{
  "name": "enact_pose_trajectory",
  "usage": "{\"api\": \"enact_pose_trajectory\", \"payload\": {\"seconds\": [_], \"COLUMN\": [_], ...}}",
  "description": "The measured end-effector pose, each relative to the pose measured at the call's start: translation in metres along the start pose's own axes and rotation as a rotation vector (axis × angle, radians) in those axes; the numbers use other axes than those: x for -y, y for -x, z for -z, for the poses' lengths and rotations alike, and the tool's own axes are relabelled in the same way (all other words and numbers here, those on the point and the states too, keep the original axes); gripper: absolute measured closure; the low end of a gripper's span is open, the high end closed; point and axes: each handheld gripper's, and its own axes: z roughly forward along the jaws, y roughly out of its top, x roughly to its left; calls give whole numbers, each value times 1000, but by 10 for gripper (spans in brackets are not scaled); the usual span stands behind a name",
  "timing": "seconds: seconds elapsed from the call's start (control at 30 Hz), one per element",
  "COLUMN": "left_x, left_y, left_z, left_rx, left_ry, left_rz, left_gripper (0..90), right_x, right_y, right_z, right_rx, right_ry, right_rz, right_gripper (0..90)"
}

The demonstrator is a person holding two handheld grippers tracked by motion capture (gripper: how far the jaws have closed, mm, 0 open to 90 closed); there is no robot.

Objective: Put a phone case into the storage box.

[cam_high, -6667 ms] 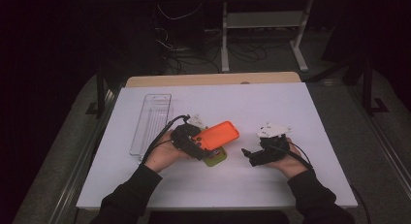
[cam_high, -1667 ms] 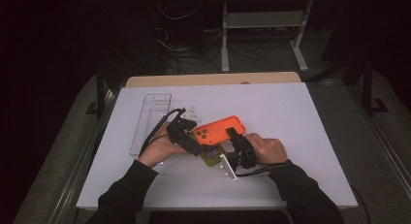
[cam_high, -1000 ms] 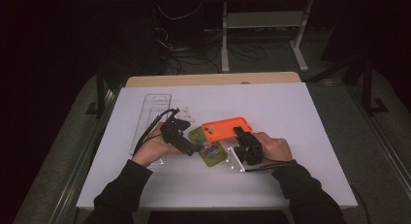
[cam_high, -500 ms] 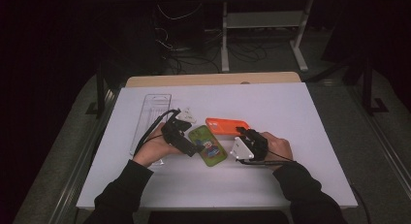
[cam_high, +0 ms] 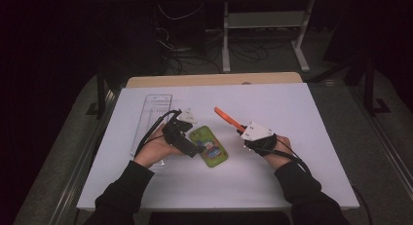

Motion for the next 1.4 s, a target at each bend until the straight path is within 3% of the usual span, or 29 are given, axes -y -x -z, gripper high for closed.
{"api": "enact_pose_trajectory", "payload": {"seconds": [0.07, 0.2, 0.4, 0.73, 0.9, 0.93, 1.07, 1.2, 1.4], "left_x": [0, 0, 0, 0, -1, -1, -6, -11, -22], "left_y": [0, 0, -2, -2, -4, -3, -5, -6, -8], "left_z": [0, 0, 1, 0, 1, 1, 2, 2, 0], "left_rx": [-1, 1, -5, -6, -2, 6, 13, 22, 32], "left_ry": [5, 4, 3, 11, 16, 32, 67, 124, 185], "left_rz": [-1, -2, -7, 0, 4, 31, 54, 108, 137], "left_gripper": [0, 0, 0, 0, 0, 0, 0, 0, 0], "right_x": [1, 2, 6, 16, 18, 18, 16, 13, 6], "right_y": [4, 13, 25, 41, 44, 43, 41, 36, 28], "right_z": [0, 1, 1, 0, 1, 2, 2, 1, 1], "right_rx": [-25, -99, -166, -269, -265, -265, -267, -261, -259], "right_ry": [7, 6, 24, 44, 59, 63, 80, 88, 94], "right_rz": [-38, -183, -305, -583, -611, -620, -607, -594, -578], "right_gripper": [781, 781, 781, 782, 782, 782, 783, 783, 783]}}
